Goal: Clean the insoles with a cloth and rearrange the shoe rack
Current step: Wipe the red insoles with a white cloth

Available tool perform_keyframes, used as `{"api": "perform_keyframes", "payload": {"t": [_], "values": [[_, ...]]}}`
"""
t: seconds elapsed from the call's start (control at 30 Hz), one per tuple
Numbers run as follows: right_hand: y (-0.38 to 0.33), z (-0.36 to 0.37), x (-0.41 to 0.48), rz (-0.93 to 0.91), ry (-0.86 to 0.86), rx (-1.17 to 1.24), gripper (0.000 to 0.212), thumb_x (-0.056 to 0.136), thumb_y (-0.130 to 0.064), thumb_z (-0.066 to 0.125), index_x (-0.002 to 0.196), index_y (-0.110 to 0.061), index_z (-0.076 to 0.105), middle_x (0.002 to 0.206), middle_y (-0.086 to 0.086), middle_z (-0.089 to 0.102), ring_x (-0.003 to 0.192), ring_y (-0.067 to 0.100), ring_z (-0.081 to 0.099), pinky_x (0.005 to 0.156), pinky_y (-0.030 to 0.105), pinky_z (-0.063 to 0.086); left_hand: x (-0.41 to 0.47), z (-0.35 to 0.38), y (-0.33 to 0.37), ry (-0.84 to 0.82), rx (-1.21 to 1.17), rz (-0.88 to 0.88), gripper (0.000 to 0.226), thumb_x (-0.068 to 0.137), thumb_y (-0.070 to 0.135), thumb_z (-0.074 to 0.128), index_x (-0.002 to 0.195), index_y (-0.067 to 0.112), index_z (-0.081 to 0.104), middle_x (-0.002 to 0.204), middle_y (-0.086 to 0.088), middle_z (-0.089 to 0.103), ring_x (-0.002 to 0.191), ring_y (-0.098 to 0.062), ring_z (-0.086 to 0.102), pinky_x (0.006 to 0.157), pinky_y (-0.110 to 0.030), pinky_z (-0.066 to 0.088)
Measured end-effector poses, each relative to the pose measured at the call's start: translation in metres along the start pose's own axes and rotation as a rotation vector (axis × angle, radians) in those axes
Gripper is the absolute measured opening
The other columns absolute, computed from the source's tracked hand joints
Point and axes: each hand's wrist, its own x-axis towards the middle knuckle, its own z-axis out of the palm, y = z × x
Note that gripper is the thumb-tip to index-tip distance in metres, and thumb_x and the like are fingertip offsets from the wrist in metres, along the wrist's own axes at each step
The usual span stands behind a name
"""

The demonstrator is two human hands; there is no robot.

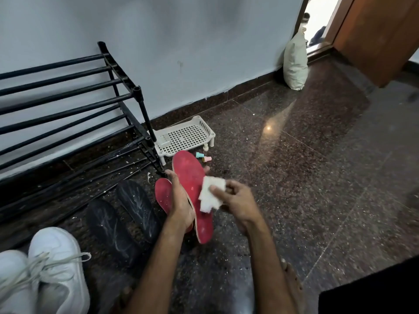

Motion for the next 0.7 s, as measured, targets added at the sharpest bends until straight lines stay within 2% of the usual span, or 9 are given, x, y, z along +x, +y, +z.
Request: {"api": "perform_keyframes", "payload": {"t": [0.07, 0.13, 0.17, 0.27, 0.33, 0.4, 0.5, 0.6, 0.7], "values": [[0.037, 0.004, 0.0, 0.106, 0.047, -0.311, 0.021, 0.079, -0.015, 0.078, 0.093, -0.003, 0.067, 0.091, 0.016, 0.073, 0.083, 0.032, 0.072, 0.072, 0.047, 0.06, 0.003, -0.003, 0.005, 0.037, -0.043, 0.068, 0.103, 0.08, 0.087, 0.015, 0.128, 0.01, 0.063, 0.119, -0.016, 0.069, 0.103, -0.033, 0.066, 0.09, -0.048, 0.052], [0.074, -0.01, -0.002, 0.174, 0.234, -0.727, 0.022, 0.076, -0.027, 0.08, 0.078, -0.011, 0.066, 0.083, 0.01, 0.073, 0.077, 0.028, 0.07, 0.071, 0.042, 0.059, 0.004, -0.007, 0.013, 0.029, -0.083, 0.13, 0.097, 0.085, 0.083, 0.016, 0.135, 0.011, 0.056, 0.123, -0.016, 0.068, 0.103, -0.033, 0.067, 0.082, -0.044, 0.056], [0.087, -0.02, -0.002, 0.191, 0.341, -0.793, 0.023, 0.076, -0.031, 0.08, 0.075, -0.014, 0.064, 0.082, 0.009, 0.073, 0.076, 0.026, 0.069, 0.07, 0.039, 0.058, 0.004, -0.009, 0.017, 0.017, -0.104, 0.15, 0.095, 0.085, 0.082, 0.016, 0.136, 0.011, 0.055, 0.124, -0.016, 0.067, 0.103, -0.032, 0.067, 0.079, -0.044, 0.057], [0.072, -0.026, -0.001, 0.1, 0.432, -0.41, 0.017, 0.079, -0.024, 0.079, 0.078, -0.014, 0.065, 0.084, 0.011, 0.073, 0.077, 0.029, 0.069, 0.073, 0.044, 0.058, 0.002, -0.011, 0.019, -0.01, -0.166, 0.161, 0.093, 0.086, 0.081, 0.019, 0.137, 0.012, 0.054, 0.127, -0.015, 0.066, 0.104, -0.032, 0.066, 0.082, -0.046, 0.056], [0.041, -0.013, 0.0, 0.045, 0.247, -0.006, 0.011, 0.083, -0.013, 0.075, 0.09, -0.011, 0.067, 0.088, 0.012, 0.073, 0.076, 0.027, 0.07, 0.068, 0.042, 0.059, -0.003, -0.01, 0.017, 0.006, -0.154, 0.145, 0.091, 0.087, 0.08, 0.019, 0.133, 0.012, 0.058, 0.127, -0.015, 0.066, 0.106, -0.032, 0.064, 0.089, -0.049, 0.052], [0.017, -0.001, -0.002, 0.0, 0.152, 0.118, 0.019, 0.085, -0.01, 0.072, 0.103, -0.007, 0.066, 0.094, 0.013, 0.073, 0.077, 0.023, 0.07, 0.064, 0.036, 0.058, -0.007, -0.009, 0.012, -0.017, -0.12, 0.127, 0.091, 0.087, 0.08, 0.02, 0.131, 0.011, 0.06, 0.127, -0.015, 0.066, 0.108, -0.034, 0.062, 0.095, -0.052, 0.047], [-0.008, 0.002, -0.003, -0.191, 0.375, -0.073, 0.016, 0.087, -0.016, 0.071, 0.103, -0.013, 0.07, 0.091, 0.004, 0.074, 0.08, 0.019, 0.071, 0.069, 0.037, 0.059, -0.014, 0.001, 0.009, -0.086, -0.023, 0.088, 0.087, 0.092, 0.073, 0.017, 0.129, 0.008, 0.061, 0.125, -0.017, 0.066, 0.106, -0.036, 0.063, 0.089, -0.051, 0.05], [-0.042, 0.014, -0.006, -0.485, 0.561, -0.37, 0.016, 0.088, -0.022, 0.068, 0.102, -0.016, 0.073, 0.091, -0.005, 0.071, 0.08, 0.01, 0.067, 0.073, 0.028, 0.055, -0.022, 0.015, 0.007, -0.177, 0.029, 0.015, 0.088, 0.091, 0.073, 0.018, 0.129, 0.007, 0.061, 0.115, -0.021, 0.069, 0.1, -0.035, 0.067, 0.083, -0.047, 0.053], [-0.069, 0.045, -0.009, -0.796, 0.579, -0.62, 0.018, 0.091, -0.015, 0.064, 0.106, -0.008, 0.071, 0.098, 0.001, 0.065, 0.083, 0.007, 0.058, 0.078, 0.018, 0.049, -0.037, 0.03, 0.009, -0.245, -0.005, -0.029, 0.079, 0.094, 0.066, 0.023, 0.13, 0.008, 0.06, 0.119, -0.019, 0.069, 0.109, -0.029, 0.067, 0.087, -0.036, 0.057]]}}
